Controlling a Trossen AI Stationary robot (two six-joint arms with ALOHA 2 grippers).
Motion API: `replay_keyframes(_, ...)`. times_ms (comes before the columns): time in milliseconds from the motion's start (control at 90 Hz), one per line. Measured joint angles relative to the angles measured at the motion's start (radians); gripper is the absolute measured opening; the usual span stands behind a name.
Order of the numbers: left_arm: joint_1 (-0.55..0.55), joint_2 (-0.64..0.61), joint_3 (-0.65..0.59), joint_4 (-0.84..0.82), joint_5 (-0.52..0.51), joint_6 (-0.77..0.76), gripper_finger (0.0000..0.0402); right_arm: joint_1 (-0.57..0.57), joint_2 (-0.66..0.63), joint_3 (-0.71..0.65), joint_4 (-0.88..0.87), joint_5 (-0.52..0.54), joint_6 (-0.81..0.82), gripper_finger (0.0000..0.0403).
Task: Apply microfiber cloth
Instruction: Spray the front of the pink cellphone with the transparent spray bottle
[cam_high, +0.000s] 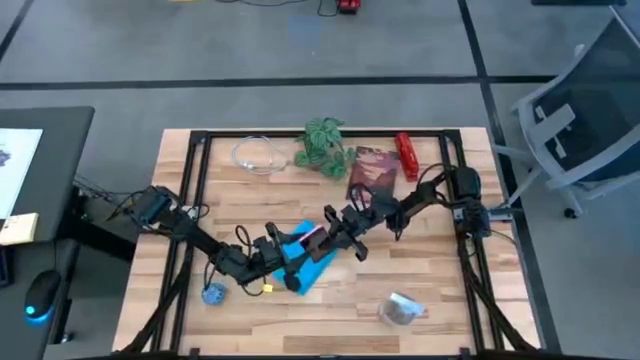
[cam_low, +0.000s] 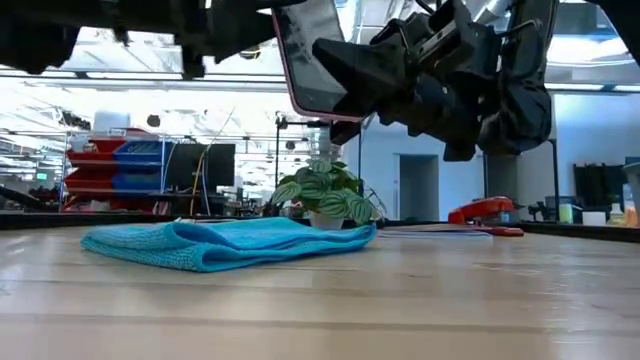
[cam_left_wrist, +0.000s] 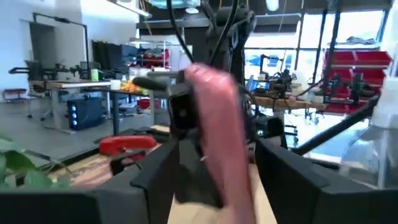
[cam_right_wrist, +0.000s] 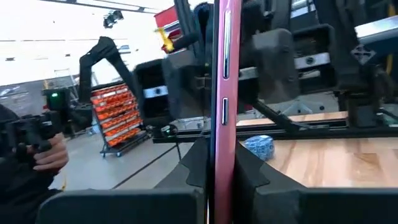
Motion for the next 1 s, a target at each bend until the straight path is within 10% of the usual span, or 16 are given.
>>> replay_keyframes(311, -0.001, -0.002, 0.004, -0.032, -0.028, -0.064, 0.0017, -0.007, 0.000, -0.001, -0.020, 0.016, -0.032, 0.0012)
replay_keyframes(600, -0.092, -0.056, 0.002, -0.141, -0.216, -0.020, 0.0006, -0.062, -0.034, 0.000, -0.192, 0.040, 0.014, 0.0101)
replay_keyframes(844, -0.201, -0.235, 0.003, -0.374, -0.375, -0.028, 0.0006, -0.036, -0.172, 0.064, -0.865, 0.082, -0.220, 0.0212)
replay_keyframes(1000, -0.217, -0.286, 0.003, -0.592, -0.376, -0.194, 0.0005, 0.034, -0.132, 0.113, -0.995, 0.137, -0.345, 0.0224)
